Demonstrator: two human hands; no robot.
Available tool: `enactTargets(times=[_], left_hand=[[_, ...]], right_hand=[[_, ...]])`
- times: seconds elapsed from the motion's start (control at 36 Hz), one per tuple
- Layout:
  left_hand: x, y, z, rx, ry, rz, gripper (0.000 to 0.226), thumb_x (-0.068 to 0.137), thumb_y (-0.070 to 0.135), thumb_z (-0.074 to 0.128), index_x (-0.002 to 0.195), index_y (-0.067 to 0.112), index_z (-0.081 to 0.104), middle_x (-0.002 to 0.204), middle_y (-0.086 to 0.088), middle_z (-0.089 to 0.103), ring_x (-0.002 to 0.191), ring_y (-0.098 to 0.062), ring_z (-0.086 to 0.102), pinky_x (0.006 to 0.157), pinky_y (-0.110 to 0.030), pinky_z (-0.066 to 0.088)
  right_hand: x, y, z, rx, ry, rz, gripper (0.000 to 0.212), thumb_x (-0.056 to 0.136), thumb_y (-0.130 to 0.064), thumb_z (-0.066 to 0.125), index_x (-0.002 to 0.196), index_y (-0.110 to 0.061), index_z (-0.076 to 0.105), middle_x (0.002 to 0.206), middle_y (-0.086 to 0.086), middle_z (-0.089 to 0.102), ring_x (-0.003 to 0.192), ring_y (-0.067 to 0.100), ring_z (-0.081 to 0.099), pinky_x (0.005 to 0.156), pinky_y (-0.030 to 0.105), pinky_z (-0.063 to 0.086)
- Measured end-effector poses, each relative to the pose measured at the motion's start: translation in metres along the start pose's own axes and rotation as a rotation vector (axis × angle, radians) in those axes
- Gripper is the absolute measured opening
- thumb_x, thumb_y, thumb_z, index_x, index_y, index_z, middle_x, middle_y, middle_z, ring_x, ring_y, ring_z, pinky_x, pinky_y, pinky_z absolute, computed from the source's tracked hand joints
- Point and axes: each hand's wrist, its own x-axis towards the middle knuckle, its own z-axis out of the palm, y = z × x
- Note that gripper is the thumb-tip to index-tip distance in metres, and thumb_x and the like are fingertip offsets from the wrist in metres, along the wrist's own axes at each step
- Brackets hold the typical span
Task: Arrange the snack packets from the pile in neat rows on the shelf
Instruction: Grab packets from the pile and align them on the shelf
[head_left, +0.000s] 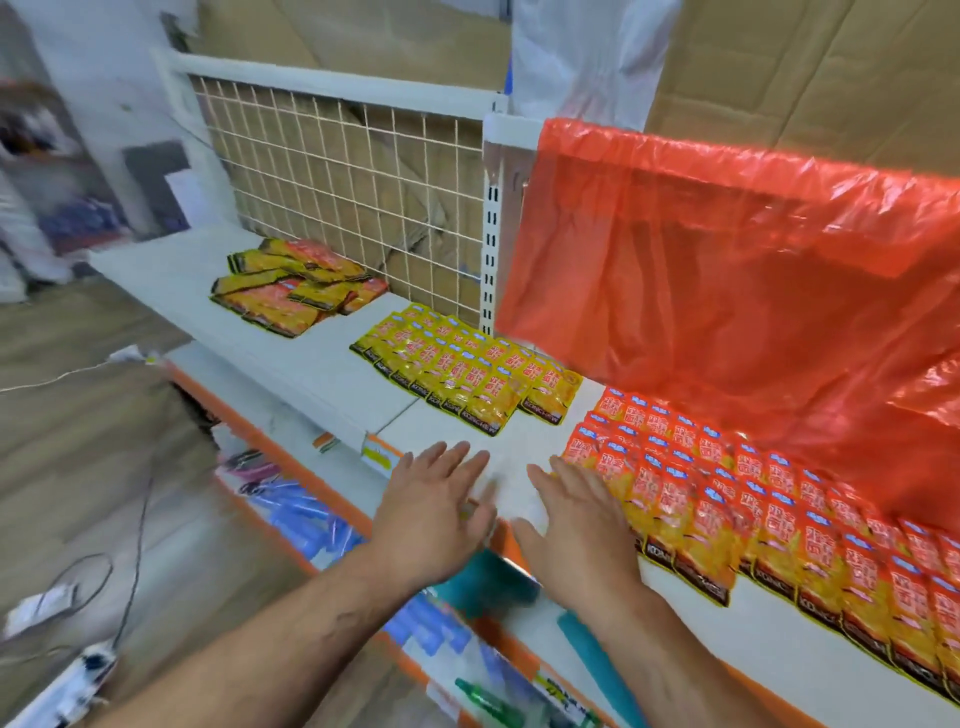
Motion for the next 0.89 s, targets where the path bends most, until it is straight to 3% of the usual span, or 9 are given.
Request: enactTargets(times=[0.17,0.42,0.61,0.89], left_hand=[[-0.009,-0.049,-0.014,-0.032,0.013,-0.083,0.061,0.081,0.059,0.047,0.13,0.026,0.062,0.132,-0.003,0.063,0.123,-0.031,0.056,0.1,-0.05,0.046],[-0.012,-0.16,-0.048,-0.065,0.076,-0.081,0.059,0.082,0.058,0.048,0.129,0.025,0.063,0.131,-0.002,0.063,0.121,-0.03,0.057,0.099,-0.05,0.047],[-0.003,-0.259,-0.079,-0.054,0.0,-0.08,0.072,0.084,0.065,0.03,0.143,0.029,0.048,0.149,0.002,0.046,0.139,-0.025,0.038,0.113,-0.048,0.029],[0.017,-0.349,-0.1,-0.015,0.047,-0.085,0.061,0.082,0.06,0.041,0.13,0.027,0.062,0.128,0.003,0.064,0.118,-0.022,0.055,0.099,-0.041,0.04]], right_hand=[[0.019,-0.044,0.011,-0.034,-0.016,-0.059,0.064,0.093,-0.057,0.043,0.152,-0.034,0.033,0.16,-0.006,0.028,0.147,0.02,0.021,0.121,0.036,0.016],[0.058,-0.151,0.04,-0.03,0.021,-0.071,0.064,0.084,-0.057,0.043,0.143,-0.032,0.05,0.153,-0.003,0.042,0.143,0.026,0.033,0.119,0.04,0.024],[0.106,-0.243,0.069,-0.088,-0.012,-0.108,0.062,0.093,-0.059,0.041,0.151,-0.039,0.032,0.161,-0.009,0.025,0.148,0.02,0.016,0.122,0.037,0.012],[0.174,-0.322,0.091,-0.109,-0.021,-0.176,0.06,0.095,-0.056,0.044,0.151,-0.038,0.031,0.161,-0.008,0.025,0.148,0.02,0.017,0.122,0.036,0.013]])
